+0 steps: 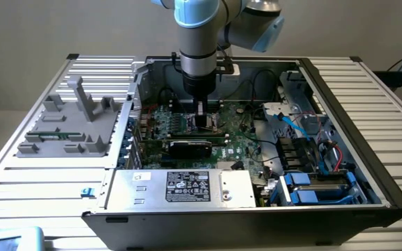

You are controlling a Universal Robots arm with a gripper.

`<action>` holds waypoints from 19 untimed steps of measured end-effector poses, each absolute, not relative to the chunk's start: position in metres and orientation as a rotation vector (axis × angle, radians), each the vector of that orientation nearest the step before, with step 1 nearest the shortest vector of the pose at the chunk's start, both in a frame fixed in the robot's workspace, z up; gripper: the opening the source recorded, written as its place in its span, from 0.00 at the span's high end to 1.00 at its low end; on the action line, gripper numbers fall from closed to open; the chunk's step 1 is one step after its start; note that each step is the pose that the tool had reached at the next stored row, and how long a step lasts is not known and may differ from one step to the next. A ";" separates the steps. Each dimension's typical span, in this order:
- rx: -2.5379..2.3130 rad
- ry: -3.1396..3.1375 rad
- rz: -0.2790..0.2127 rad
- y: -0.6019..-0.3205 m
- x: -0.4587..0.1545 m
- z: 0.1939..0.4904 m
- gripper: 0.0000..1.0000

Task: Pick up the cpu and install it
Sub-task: 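Place the cpu into insertion slot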

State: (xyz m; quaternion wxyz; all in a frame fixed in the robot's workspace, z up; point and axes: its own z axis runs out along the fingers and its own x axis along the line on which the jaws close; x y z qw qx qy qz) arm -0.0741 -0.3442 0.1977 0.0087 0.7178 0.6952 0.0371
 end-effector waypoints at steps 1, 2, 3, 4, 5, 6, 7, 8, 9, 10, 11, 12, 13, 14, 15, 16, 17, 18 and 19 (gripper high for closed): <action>2.243 2.172 0.116 -0.344 -0.074 0.198 0.45; 2.243 2.172 0.116 -0.344 -0.074 0.198 0.45; 2.243 2.172 0.116 -0.344 -0.074 0.198 0.45; 2.243 2.172 0.116 -0.344 -0.074 0.198 0.45; 2.243 2.172 0.116 -0.344 -0.074 0.198 0.45; 2.243 2.172 0.116 -0.344 -0.074 0.198 0.45; 2.243 2.172 0.116 -0.344 -0.074 0.197 0.45; 2.243 2.172 0.116 -0.344 -0.074 0.197 0.45; 2.243 2.172 0.116 -0.344 -0.074 0.197 0.45; 2.243 2.172 0.117 -0.344 -0.074 0.197 0.45; 2.244 2.173 0.118 -0.344 -0.074 0.197 0.45; 2.244 2.173 0.119 -0.344 -0.074 0.197 0.45; 2.245 2.174 0.120 -0.344 -0.074 0.197 0.45; 2.246 2.174 0.122 -0.344 -0.074 0.197 0.45; 2.246 2.175 0.123 -0.344 -0.074 0.197 0.45; 2.246 2.175 0.123 -0.344 -0.074 0.197 0.45; 2.246 2.175 0.123 -0.344 -0.074 0.197 0.45; 2.246 2.175 0.123 -0.344 -0.074 0.197 0.45; 2.246 2.175 0.123 -0.344 -0.074 0.197 0.45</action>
